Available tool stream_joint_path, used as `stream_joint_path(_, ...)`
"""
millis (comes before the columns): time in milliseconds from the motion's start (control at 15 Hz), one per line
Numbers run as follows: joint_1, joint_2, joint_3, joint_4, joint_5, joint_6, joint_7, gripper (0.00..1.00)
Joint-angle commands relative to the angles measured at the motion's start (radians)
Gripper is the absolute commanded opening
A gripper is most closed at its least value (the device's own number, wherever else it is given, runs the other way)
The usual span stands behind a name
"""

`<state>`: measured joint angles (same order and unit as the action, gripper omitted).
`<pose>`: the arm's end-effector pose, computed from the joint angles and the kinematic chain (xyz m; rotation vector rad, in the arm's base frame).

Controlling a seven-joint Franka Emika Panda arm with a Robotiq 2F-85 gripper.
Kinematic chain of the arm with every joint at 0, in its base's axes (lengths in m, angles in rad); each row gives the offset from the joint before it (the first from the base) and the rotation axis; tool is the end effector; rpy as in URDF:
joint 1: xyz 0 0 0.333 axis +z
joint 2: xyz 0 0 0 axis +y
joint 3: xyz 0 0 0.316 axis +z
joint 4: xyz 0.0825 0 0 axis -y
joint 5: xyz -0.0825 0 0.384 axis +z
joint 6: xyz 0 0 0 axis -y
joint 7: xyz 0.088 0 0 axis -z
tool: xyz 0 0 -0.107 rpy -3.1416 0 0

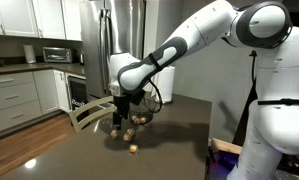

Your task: Remove a packet from the basket and put it on the table

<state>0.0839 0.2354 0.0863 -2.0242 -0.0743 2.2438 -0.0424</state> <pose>0.5812 0.0963 0.3328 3.0774 0.3978 -0.0188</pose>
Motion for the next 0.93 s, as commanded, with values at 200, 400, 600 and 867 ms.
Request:
stream_joint_path(200, 0.024, -0.100, -0.005, -0.073, -0.047, -0.029, 0.089, 1.00)
stream_joint_path(400, 0.033, -0.136, -0.002, -0.106, -0.060, -0.028, 0.121, 1.00)
stream_joint_path(600, 0.039, -0.167, 0.003, -0.139, -0.072, -0.024, 0.150, 1.00)
stream_joint_path(867, 0.033, -0.135, 0.007, -0.111, -0.043, -0.019, 0.117, 1.00)
